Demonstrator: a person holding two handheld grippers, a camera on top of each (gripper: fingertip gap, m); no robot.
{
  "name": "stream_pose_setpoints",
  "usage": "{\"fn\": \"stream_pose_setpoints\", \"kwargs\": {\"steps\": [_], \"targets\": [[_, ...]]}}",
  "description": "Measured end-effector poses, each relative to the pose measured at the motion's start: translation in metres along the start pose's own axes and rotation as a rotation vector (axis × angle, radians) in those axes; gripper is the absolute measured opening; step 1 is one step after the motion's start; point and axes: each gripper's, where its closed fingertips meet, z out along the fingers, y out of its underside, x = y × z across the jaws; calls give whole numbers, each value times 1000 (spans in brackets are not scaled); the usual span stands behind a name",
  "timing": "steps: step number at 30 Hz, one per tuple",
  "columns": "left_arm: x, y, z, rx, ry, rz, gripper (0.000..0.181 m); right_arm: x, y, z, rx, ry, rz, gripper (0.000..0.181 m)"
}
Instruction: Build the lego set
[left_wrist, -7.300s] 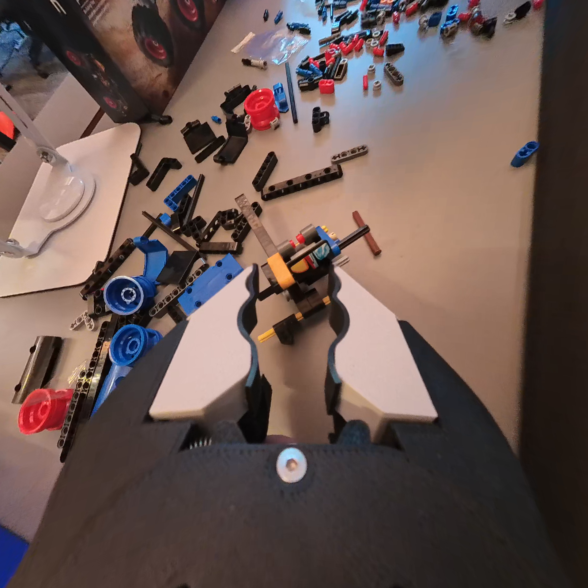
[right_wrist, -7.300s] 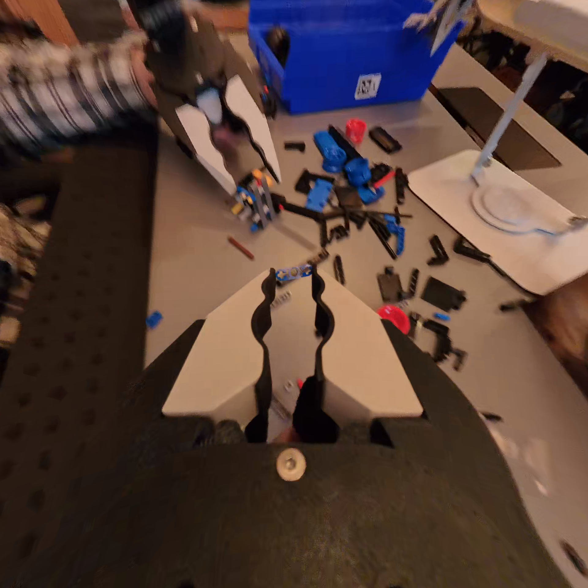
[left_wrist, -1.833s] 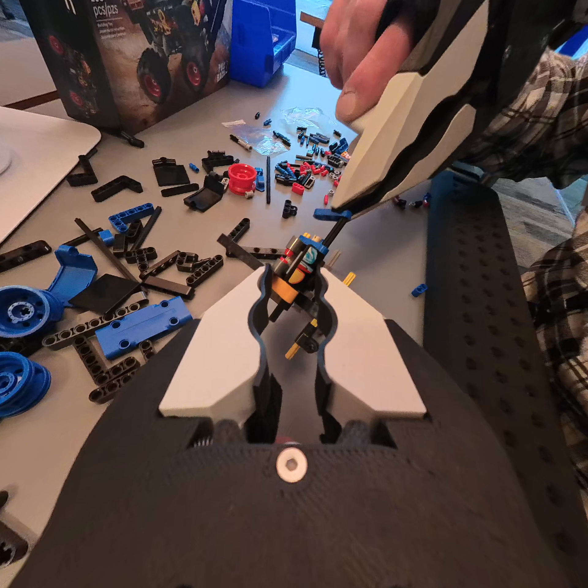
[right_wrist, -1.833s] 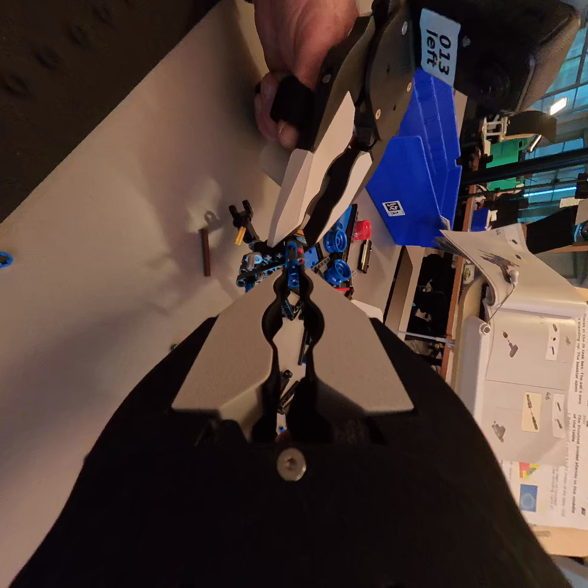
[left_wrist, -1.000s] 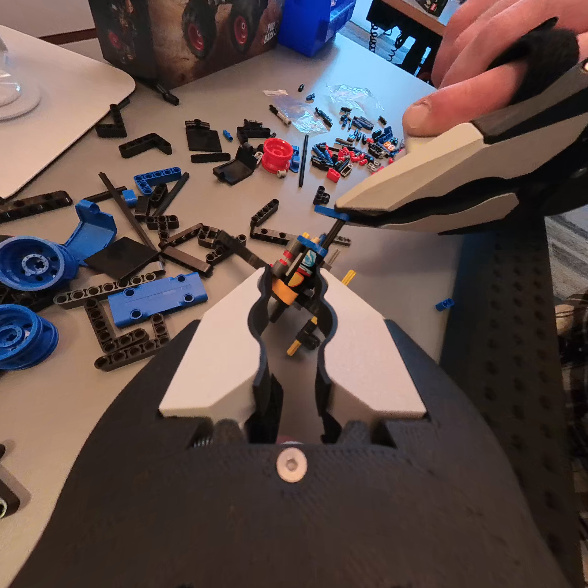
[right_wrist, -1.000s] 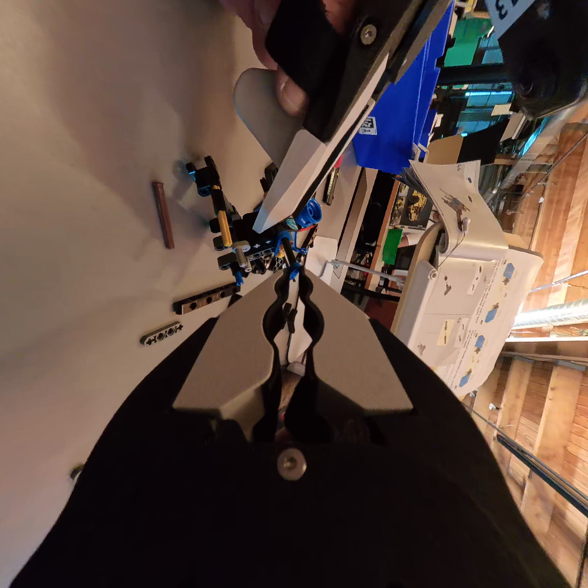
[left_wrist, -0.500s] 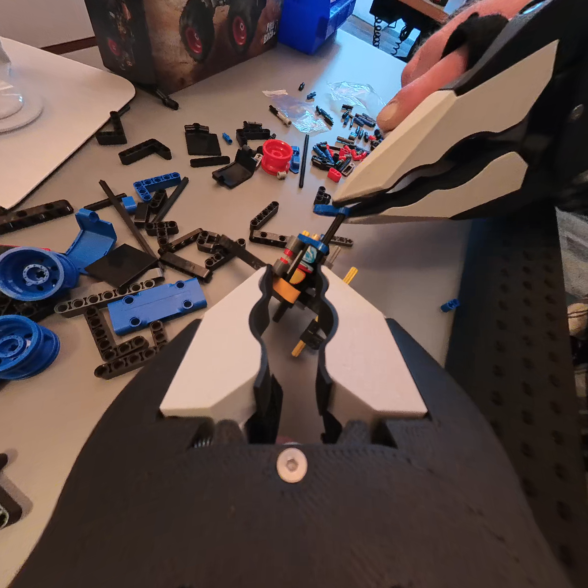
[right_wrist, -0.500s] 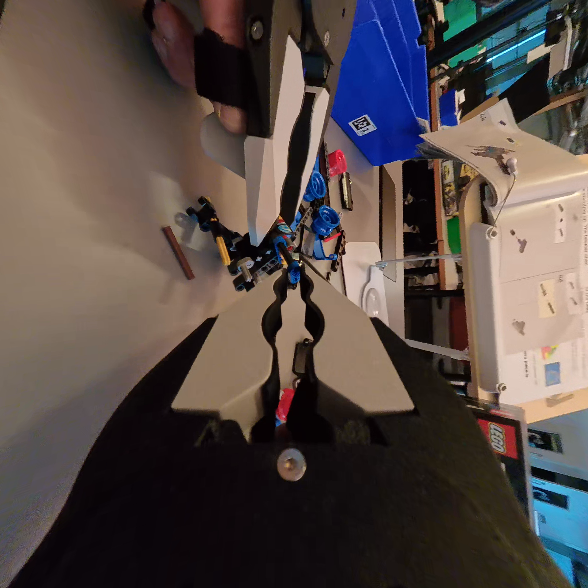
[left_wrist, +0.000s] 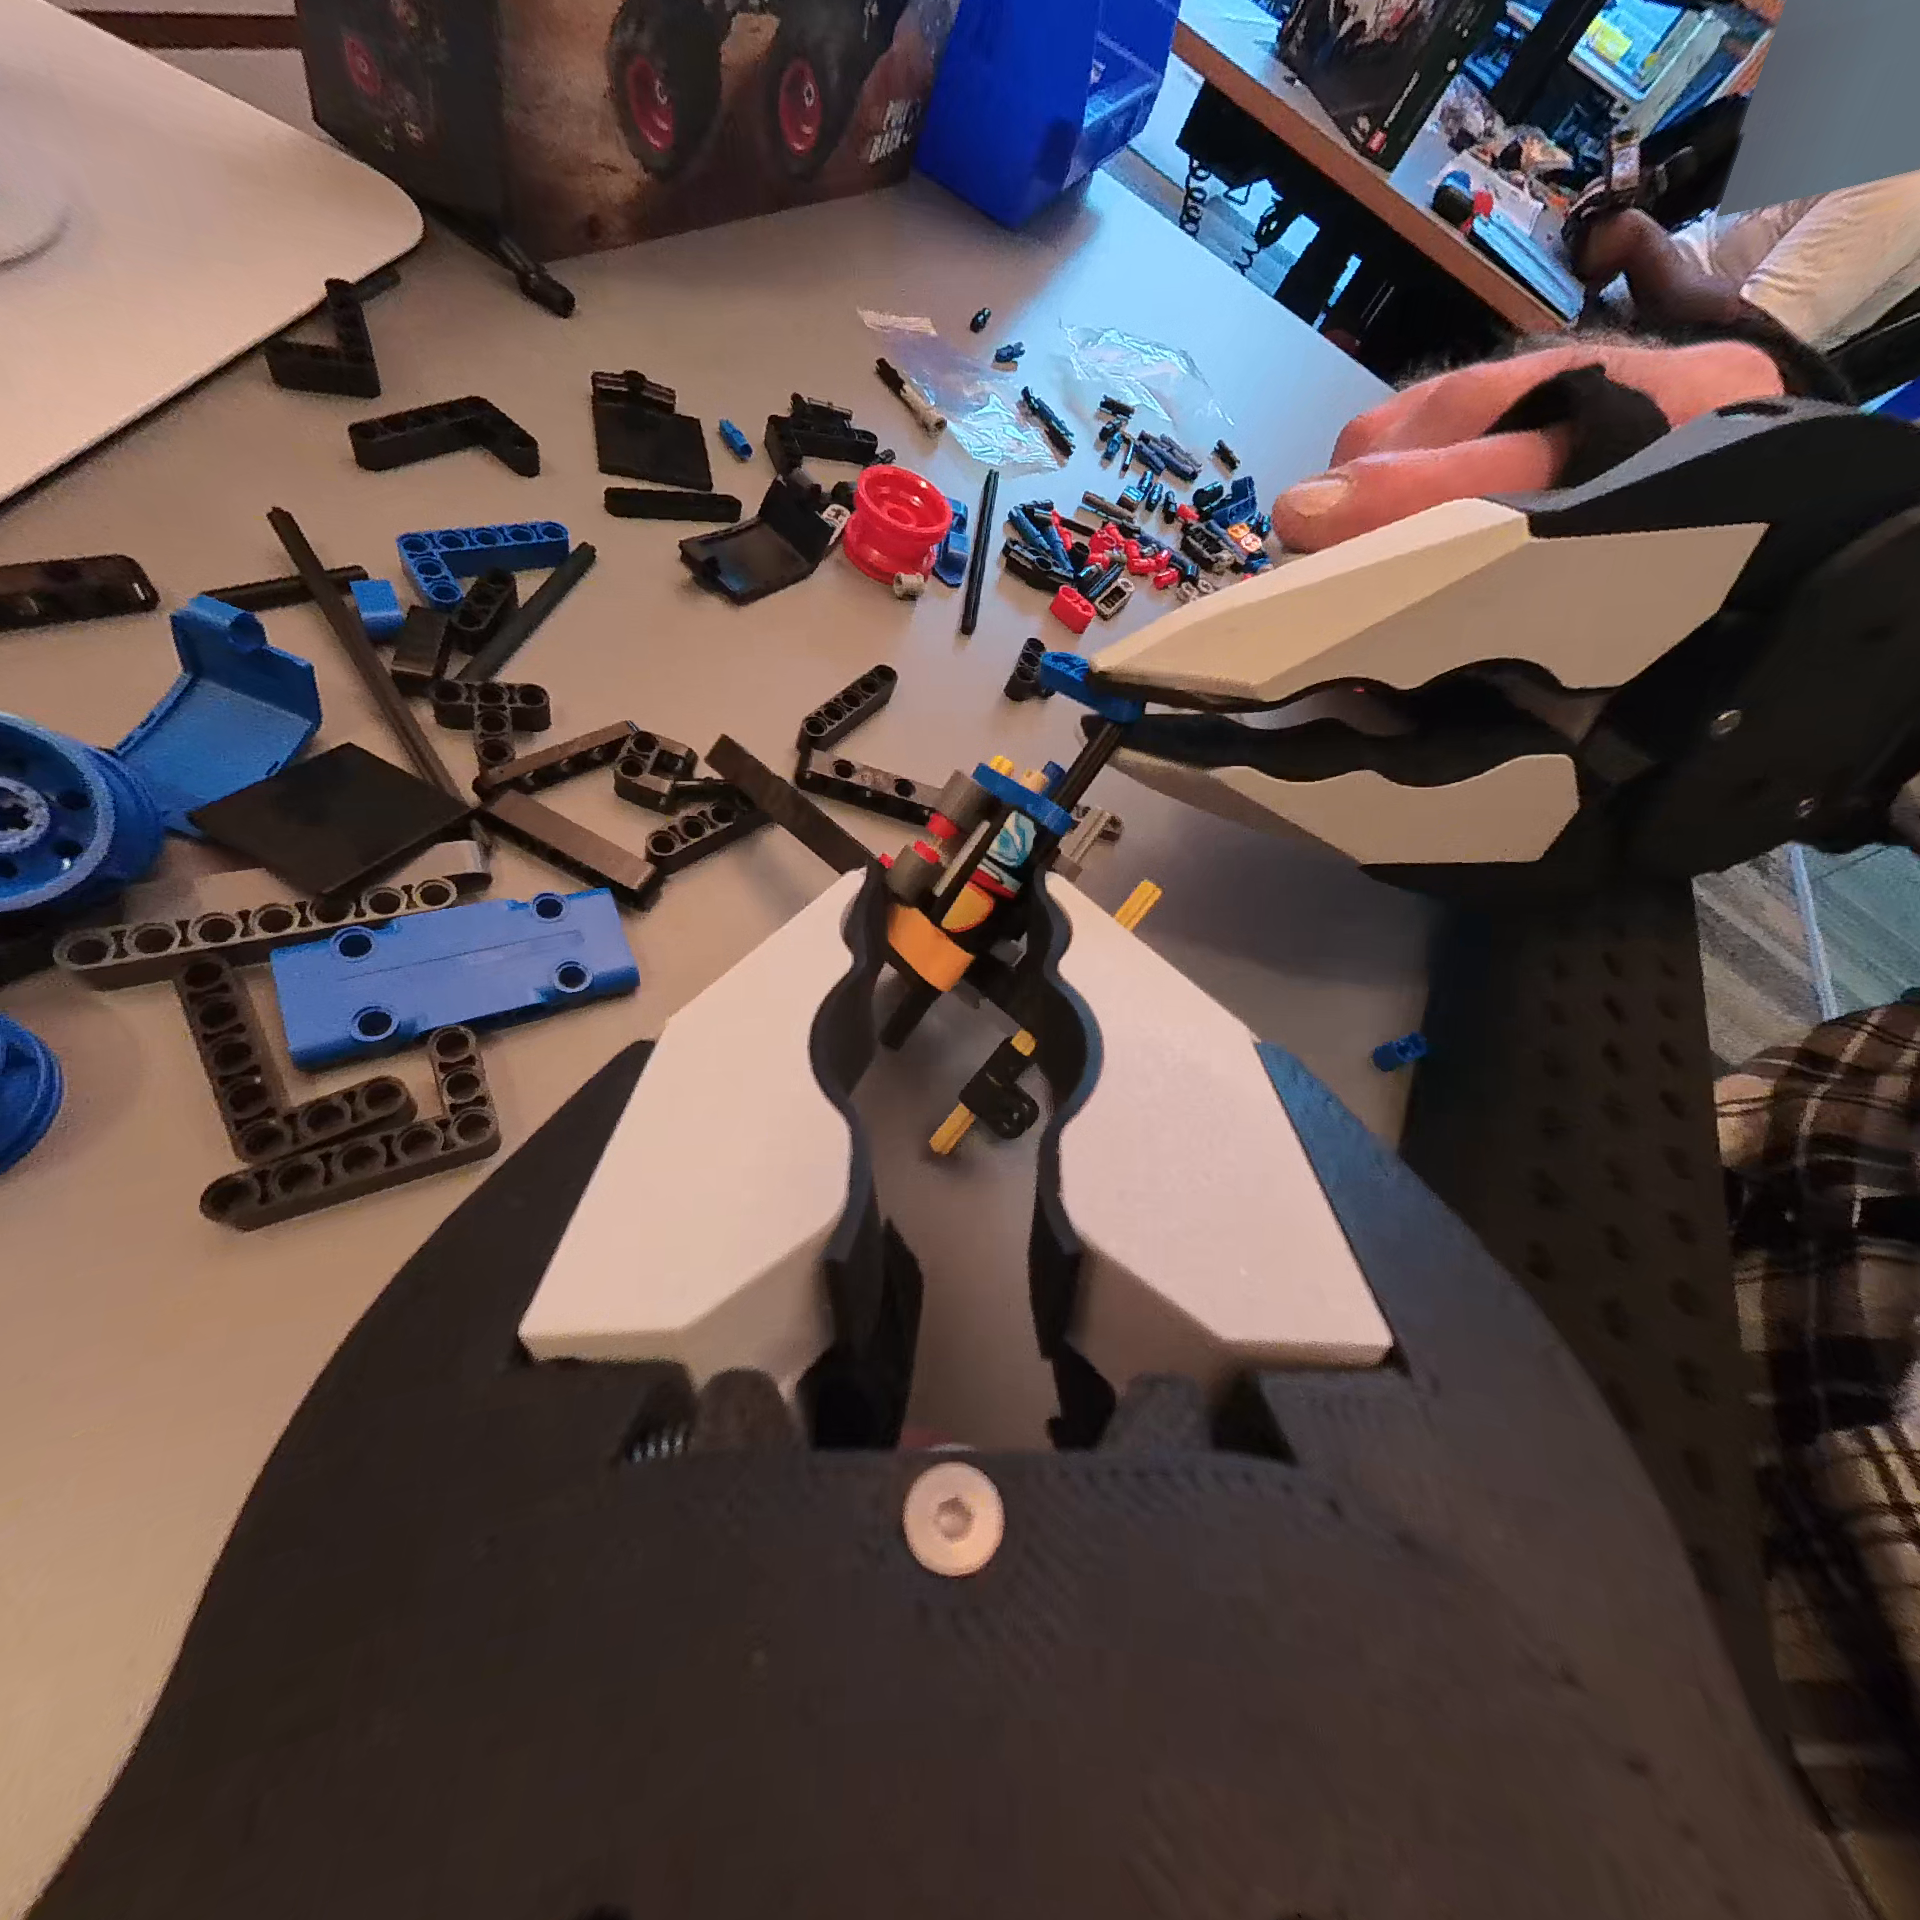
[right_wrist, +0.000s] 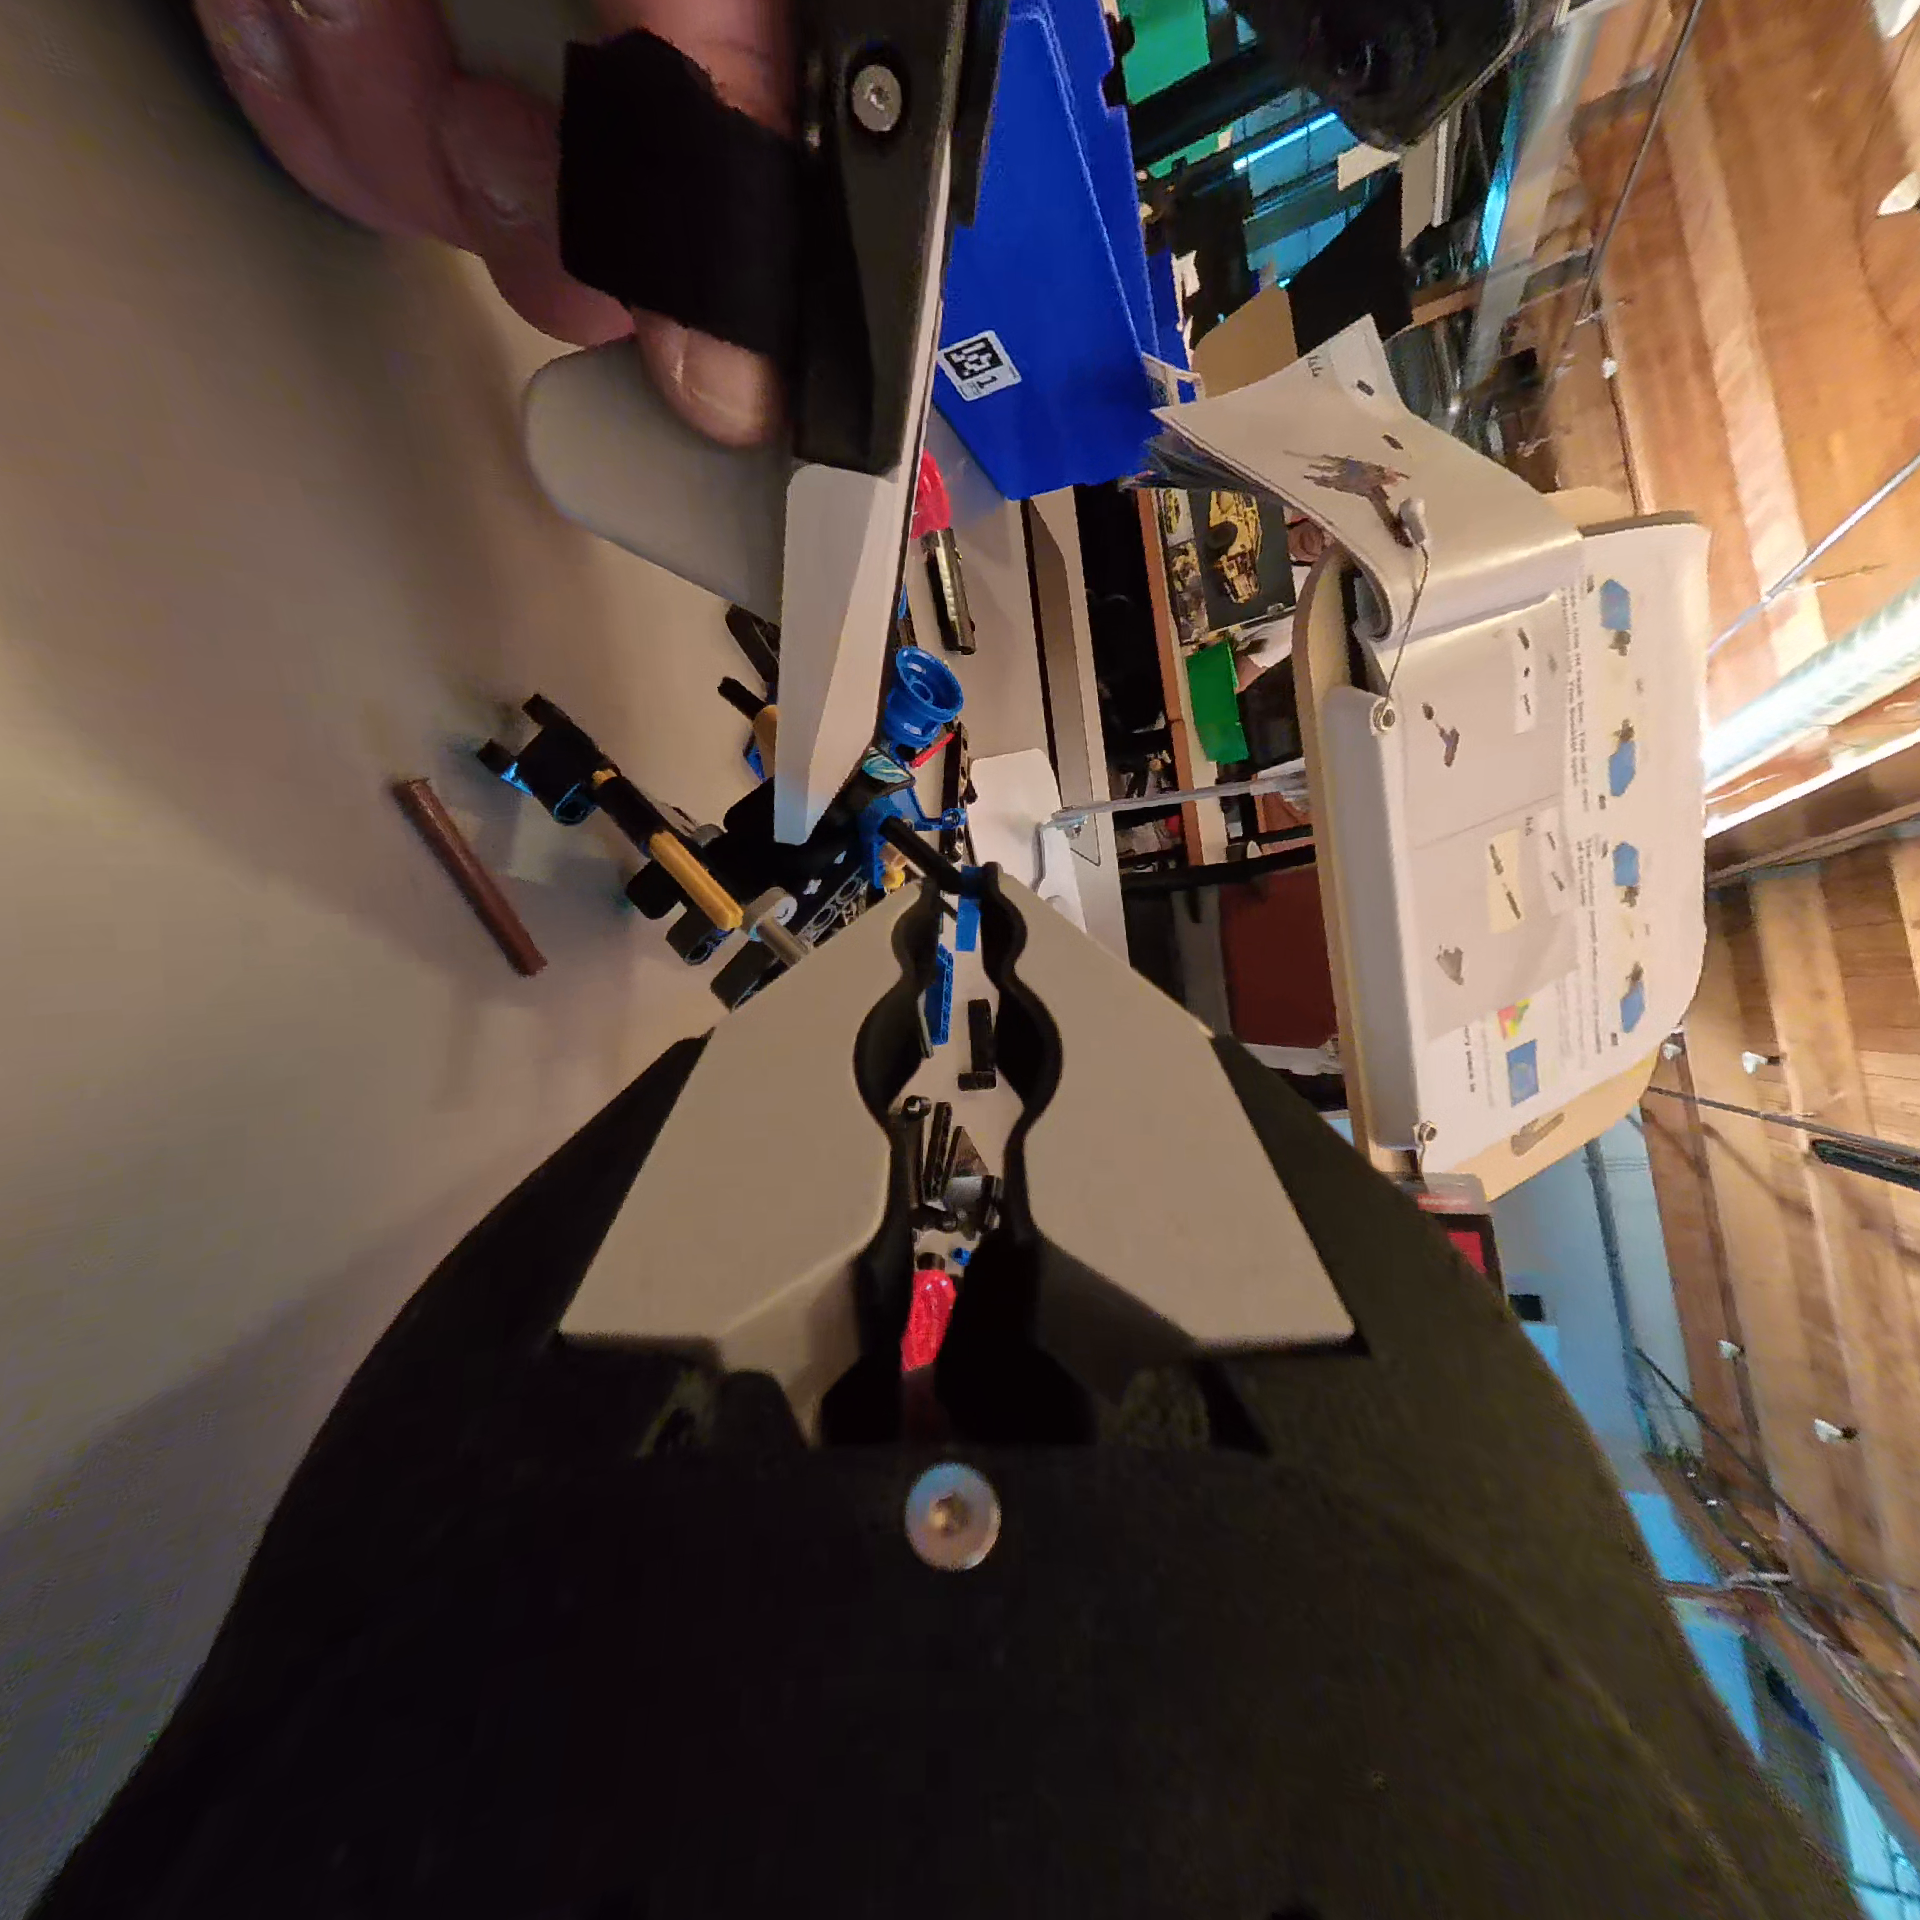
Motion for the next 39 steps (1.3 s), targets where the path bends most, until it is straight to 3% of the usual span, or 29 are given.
{"fn": "stream_pose_setpoints", "kwargs": {"steps": [7,15,23,31,39], "targets": [[-5,-1,0,10,-6,-46,23,2,0,7,-7,65,40,3],[-7,-2,-1,24,-18,-62,23,4,2,9,26,-24,353,5],[-5,-13,-4,104,44,-182,23,8,-2,11,52,12,375,21],[-2,-17,-4,139,75,-219,22,11,-4,8,58,17,377,26],[-1,-20,-4,152,96,-224,23,10,-8,2,110,1,321,7]]}}
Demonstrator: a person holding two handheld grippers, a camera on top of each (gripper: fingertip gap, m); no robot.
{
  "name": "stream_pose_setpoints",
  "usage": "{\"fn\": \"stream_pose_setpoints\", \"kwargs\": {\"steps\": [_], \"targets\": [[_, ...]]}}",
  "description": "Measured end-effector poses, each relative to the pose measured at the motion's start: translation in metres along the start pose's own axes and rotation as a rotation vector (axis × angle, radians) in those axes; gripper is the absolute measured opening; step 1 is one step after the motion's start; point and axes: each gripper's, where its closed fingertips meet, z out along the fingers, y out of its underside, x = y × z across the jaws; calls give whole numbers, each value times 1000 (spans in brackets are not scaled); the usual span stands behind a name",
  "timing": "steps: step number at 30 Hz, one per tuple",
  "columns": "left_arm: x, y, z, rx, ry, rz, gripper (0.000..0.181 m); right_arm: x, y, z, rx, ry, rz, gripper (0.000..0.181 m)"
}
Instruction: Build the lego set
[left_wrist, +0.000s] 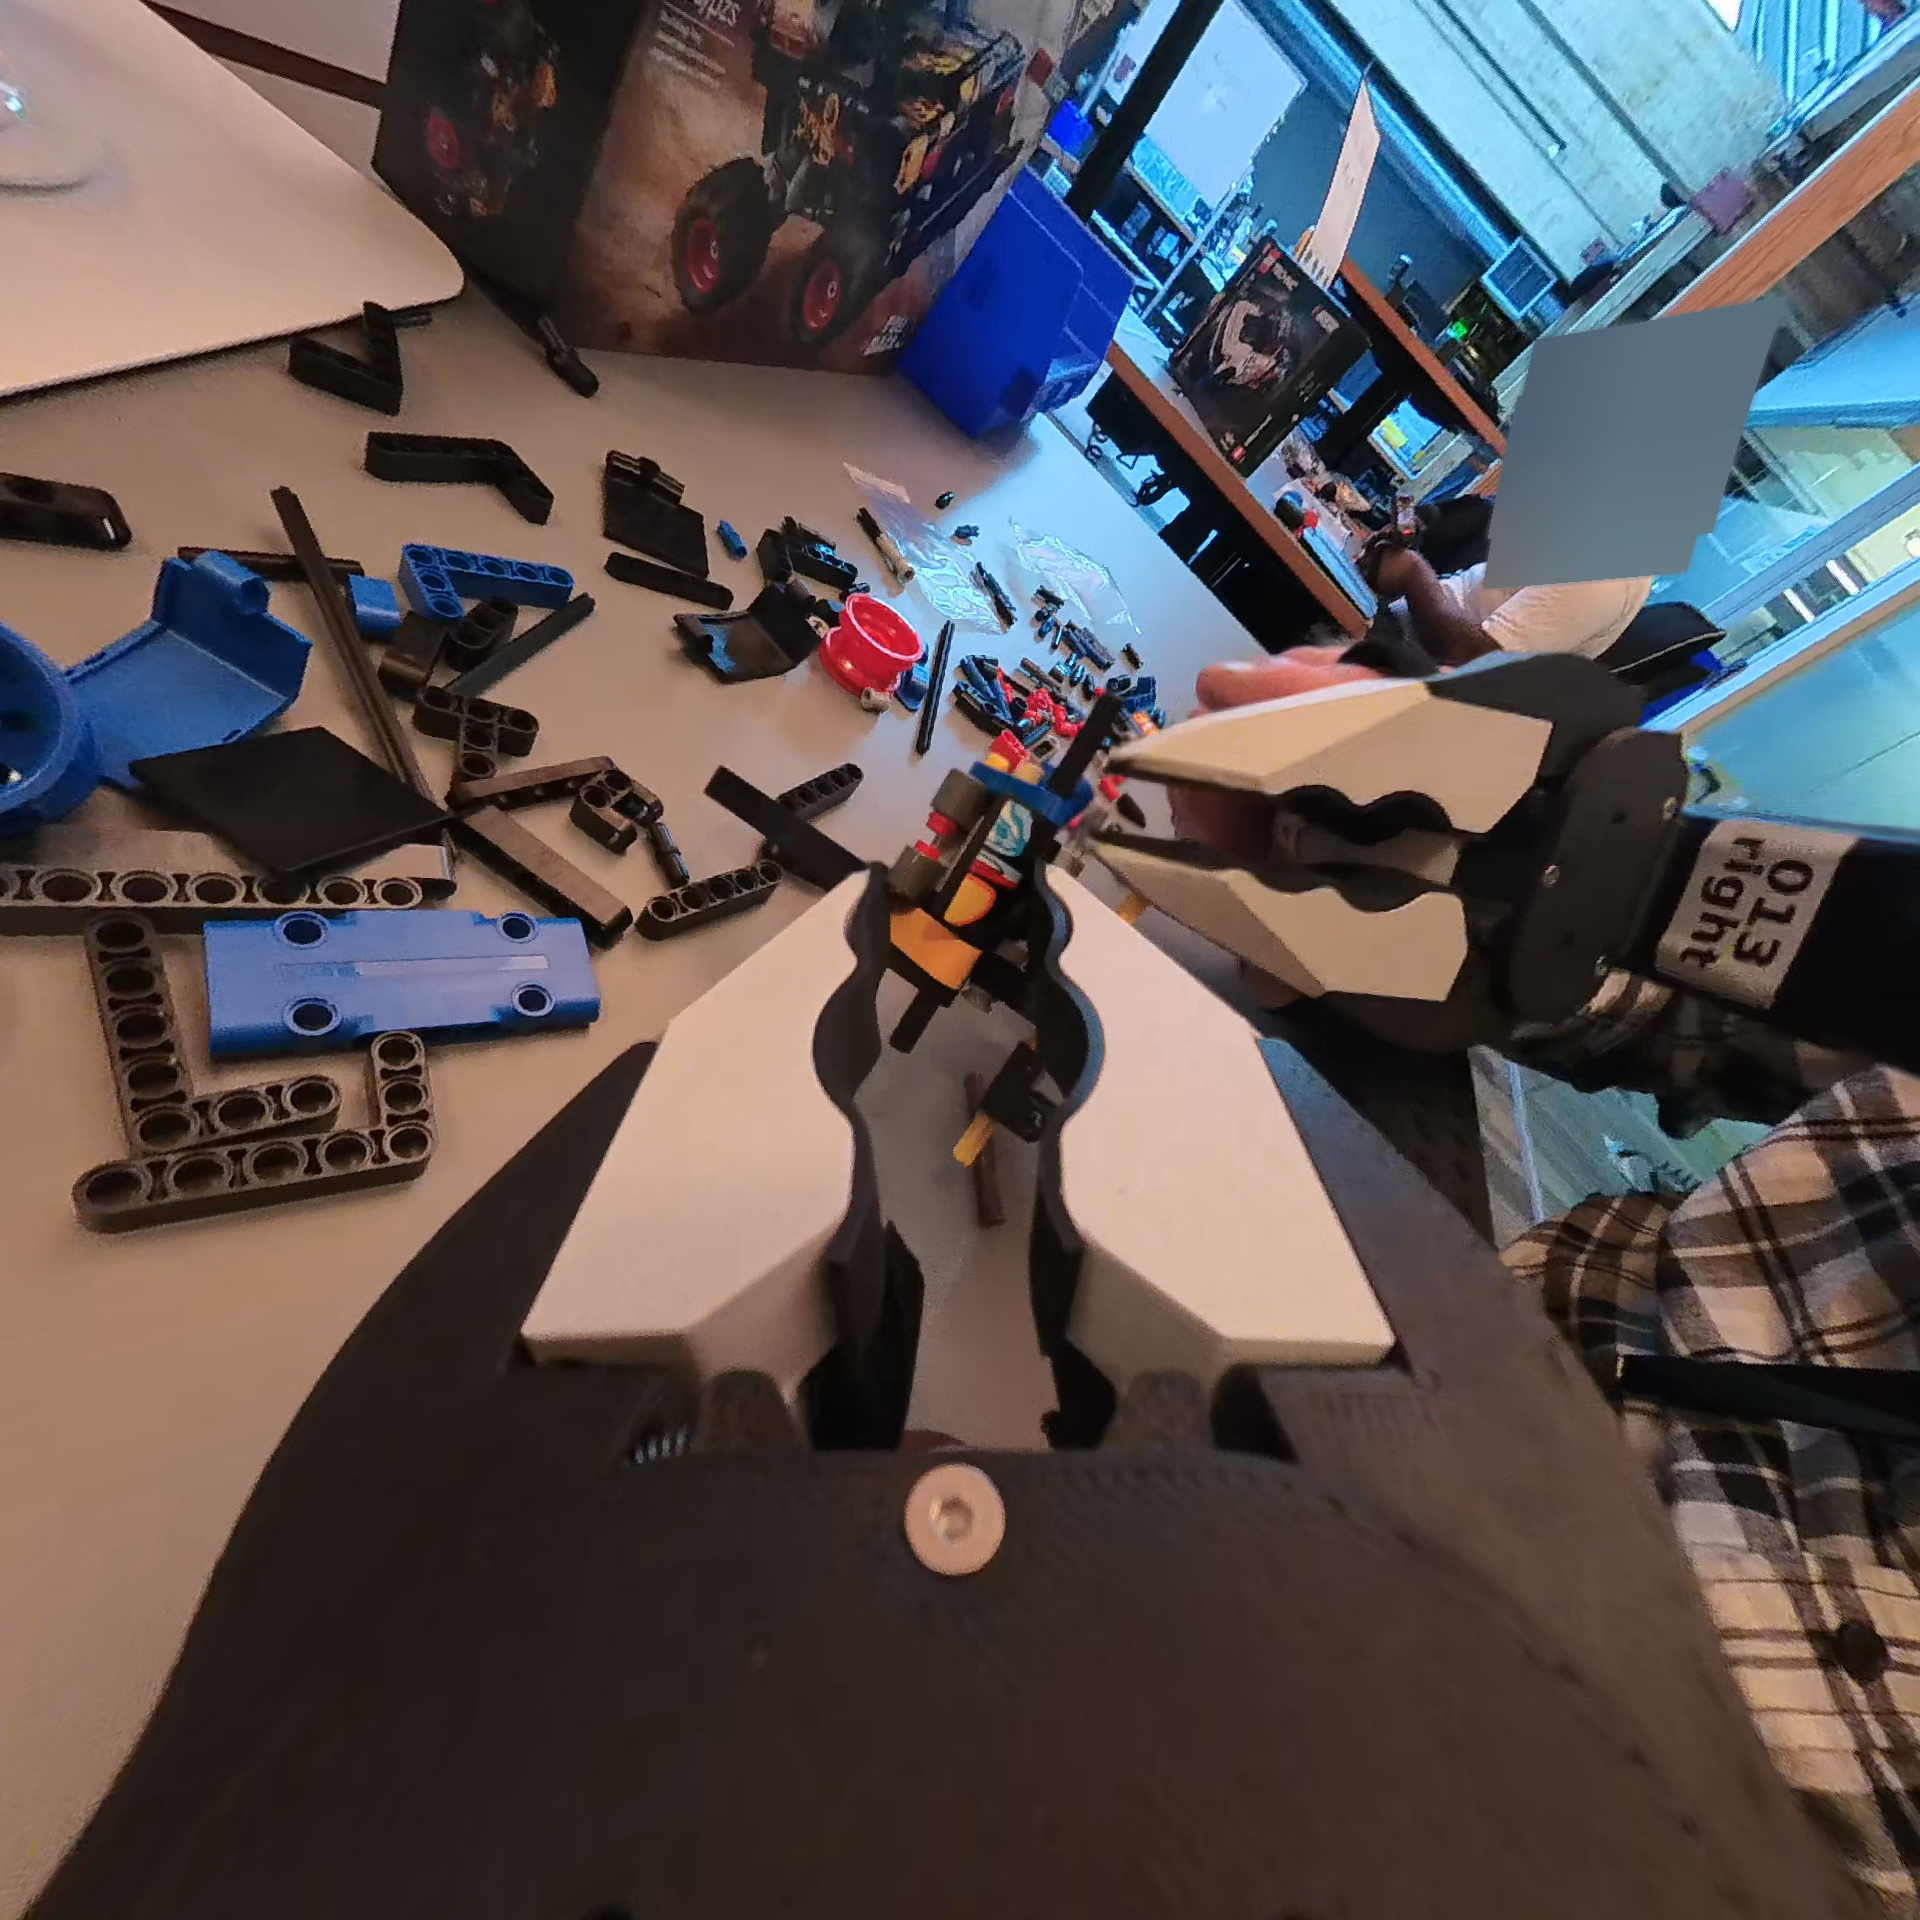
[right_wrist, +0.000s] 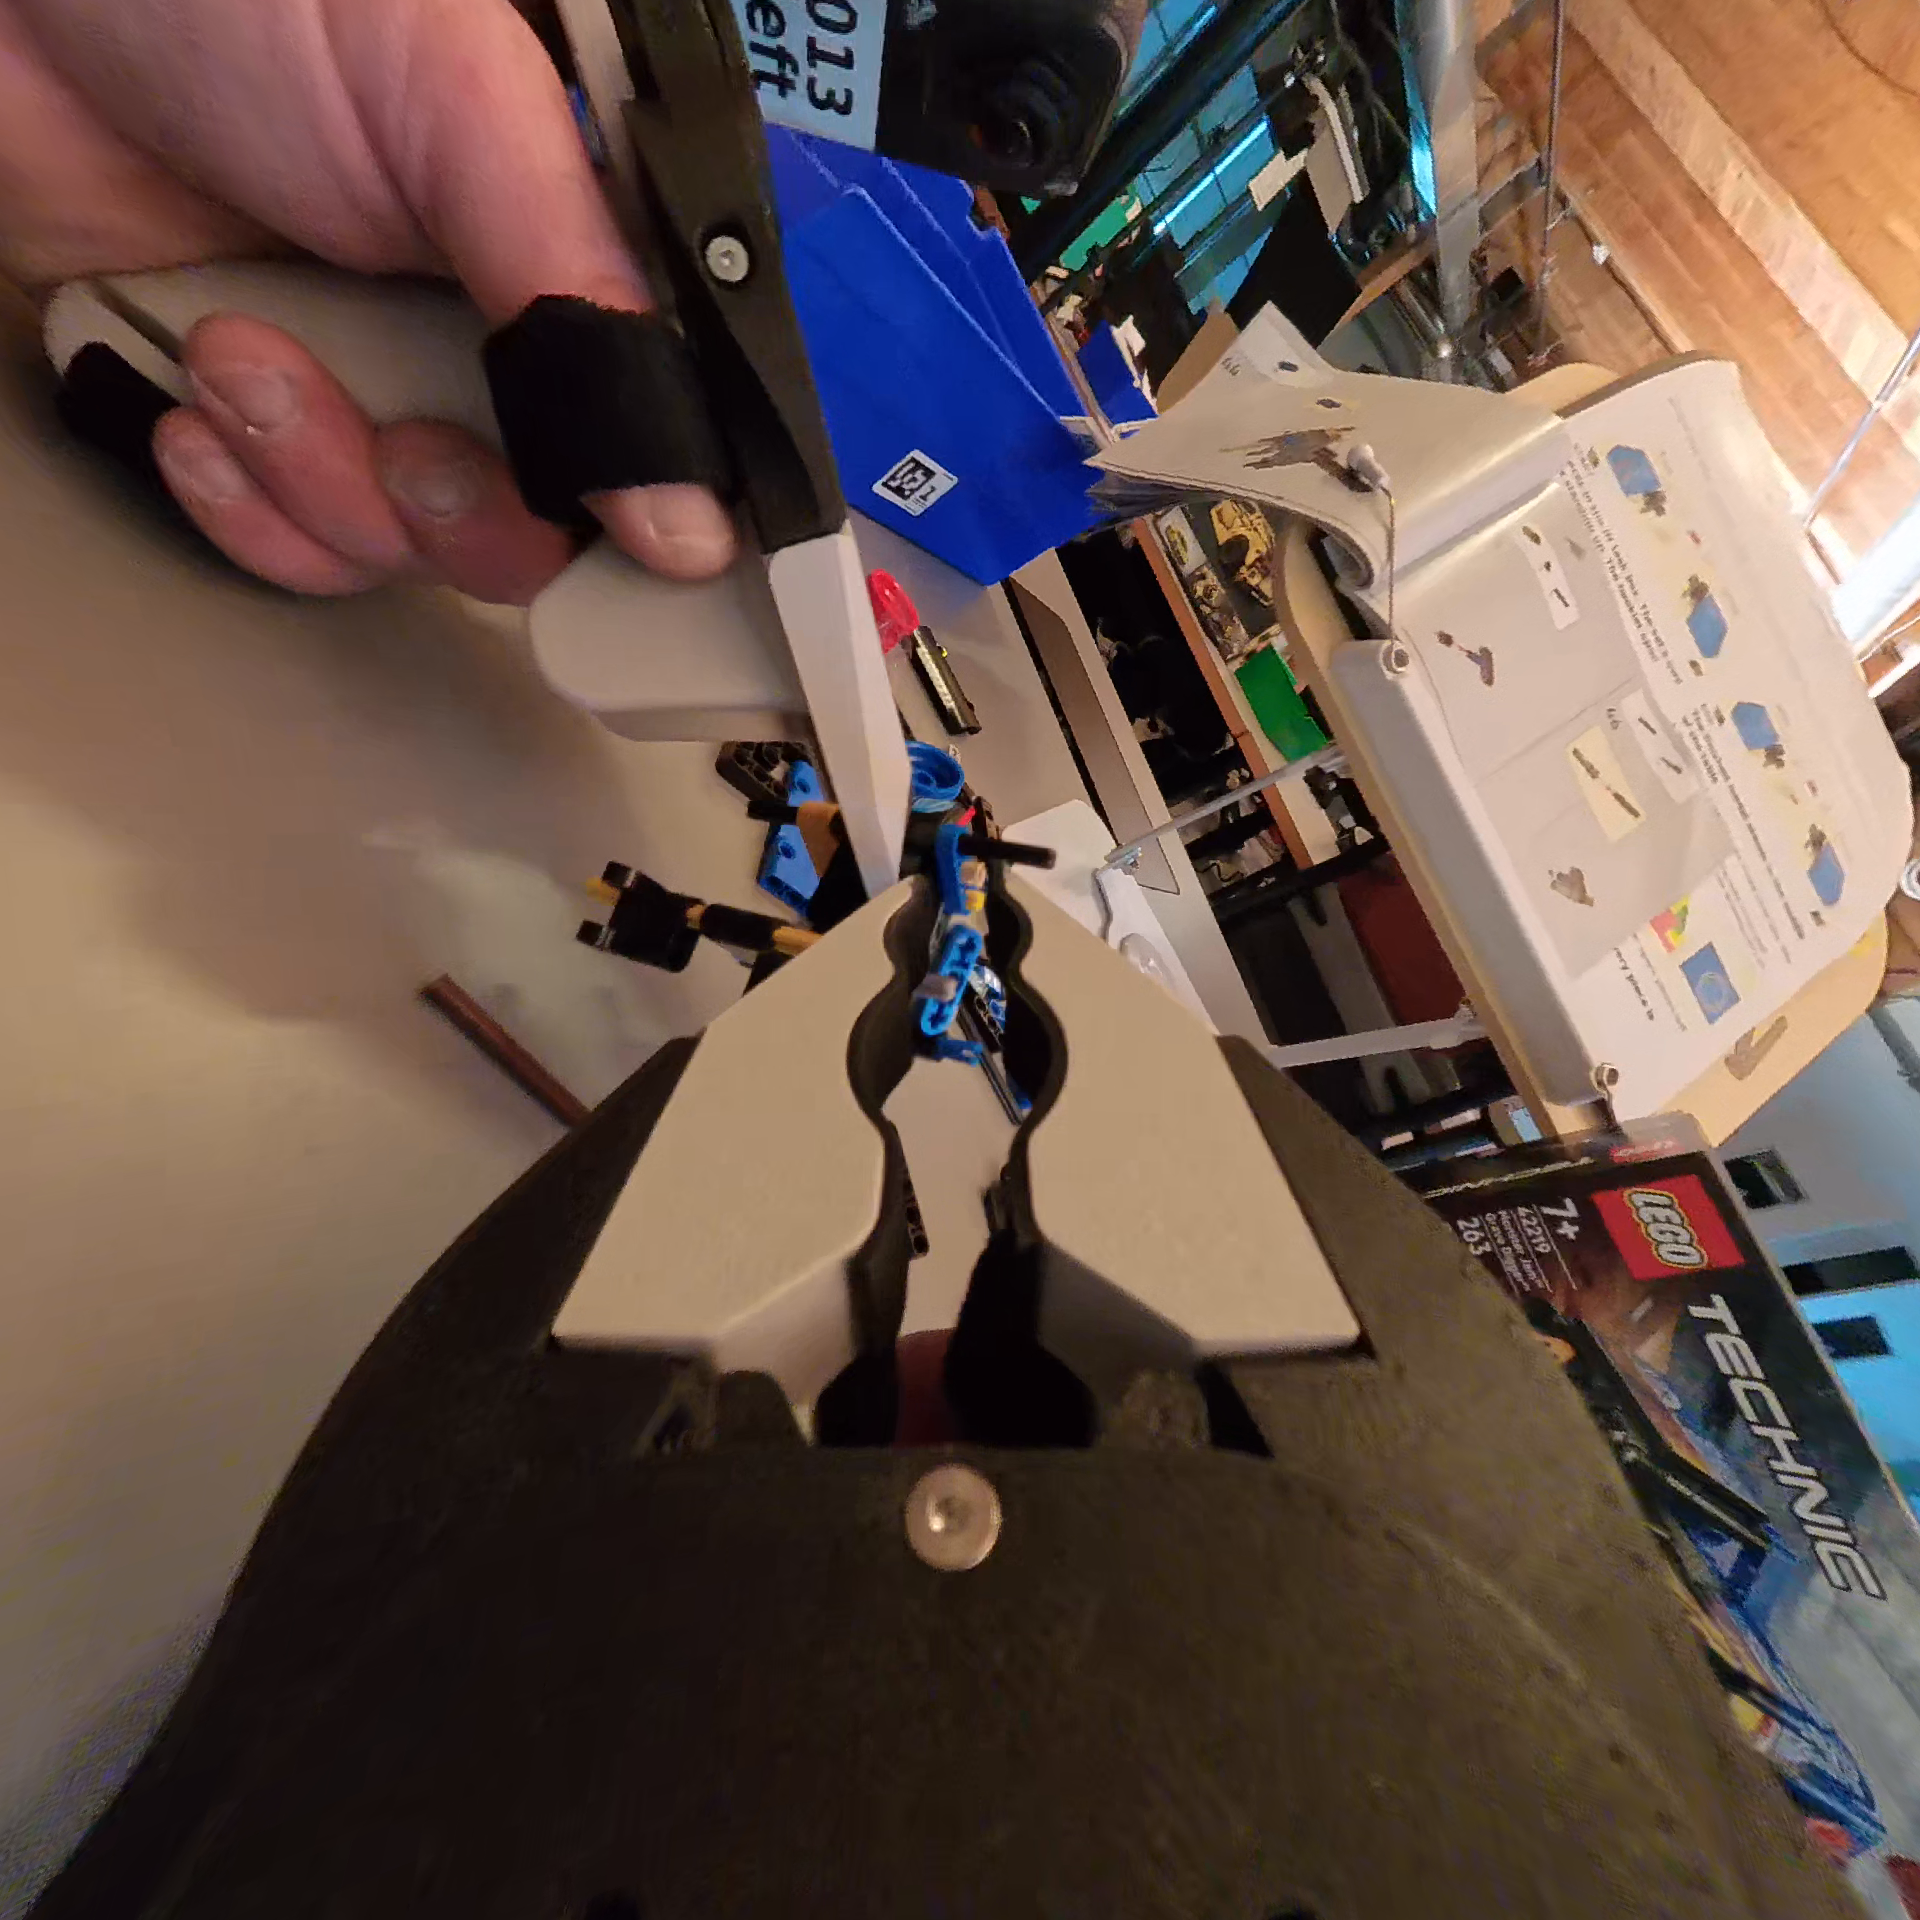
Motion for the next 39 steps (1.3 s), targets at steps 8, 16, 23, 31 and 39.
{"fn": "stream_pose_setpoints", "kwargs": {"steps": [8,16,23,31,39], "targets": [[-5,6,-8,-71,-25,69,23,5,17,-12,3,-177,163,1],[-18,17,-21,-226,-194,369,24,-56,31,-56,-110,-687,318,19],[-10,26,-21,-377,-291,664,25,-103,39,-65,-277,-854,350,26],[-4,38,-14,-459,-304,811,34,-99,42,-62,-282,-837,470,20],[6,20,-20,-408,-376,1026,55,-55,28,-46,-91,-682,623,20]]}}
